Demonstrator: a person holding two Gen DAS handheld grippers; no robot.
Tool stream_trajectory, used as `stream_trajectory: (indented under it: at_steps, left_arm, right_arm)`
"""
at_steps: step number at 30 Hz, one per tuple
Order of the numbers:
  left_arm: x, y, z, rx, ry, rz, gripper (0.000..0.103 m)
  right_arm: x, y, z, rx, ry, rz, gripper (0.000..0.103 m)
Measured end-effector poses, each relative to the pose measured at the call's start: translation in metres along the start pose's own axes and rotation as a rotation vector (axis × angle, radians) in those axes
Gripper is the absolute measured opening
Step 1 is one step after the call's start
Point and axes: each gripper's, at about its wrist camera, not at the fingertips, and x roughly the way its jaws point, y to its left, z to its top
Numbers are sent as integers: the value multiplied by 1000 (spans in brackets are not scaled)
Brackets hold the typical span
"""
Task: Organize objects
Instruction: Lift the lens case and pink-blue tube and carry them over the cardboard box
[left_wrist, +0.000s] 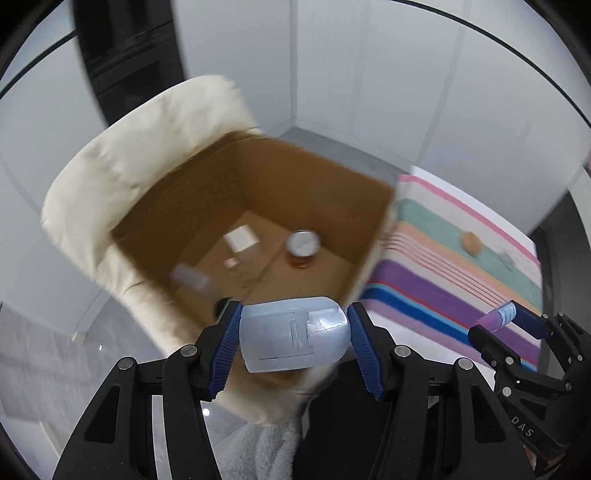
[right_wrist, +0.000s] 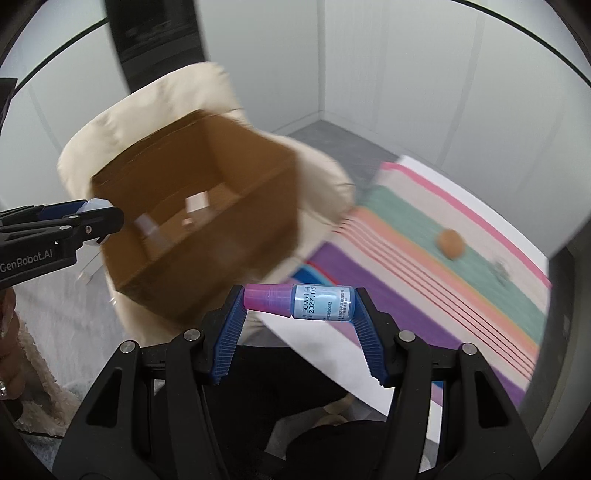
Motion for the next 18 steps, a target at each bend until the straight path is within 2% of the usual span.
stream_trajectory:
  at_steps: [6, 10, 14, 18]
  left_arm:
    - [10, 60, -5, -97, 30, 60, 59]
    - [18, 88, -5, -149, 67, 58, 59]
    - [29, 100, 3, -178, 88, 39, 59]
    - [40, 94, 17, -151, 78, 32, 59]
  right_arm:
    - [25, 54, 16, -101, 22, 80, 60]
    - [40, 80, 25, -150, 38, 114, 60]
    - [55, 91, 32, -166, 54, 128, 60]
    - [72, 95, 46, -170, 56, 126, 60]
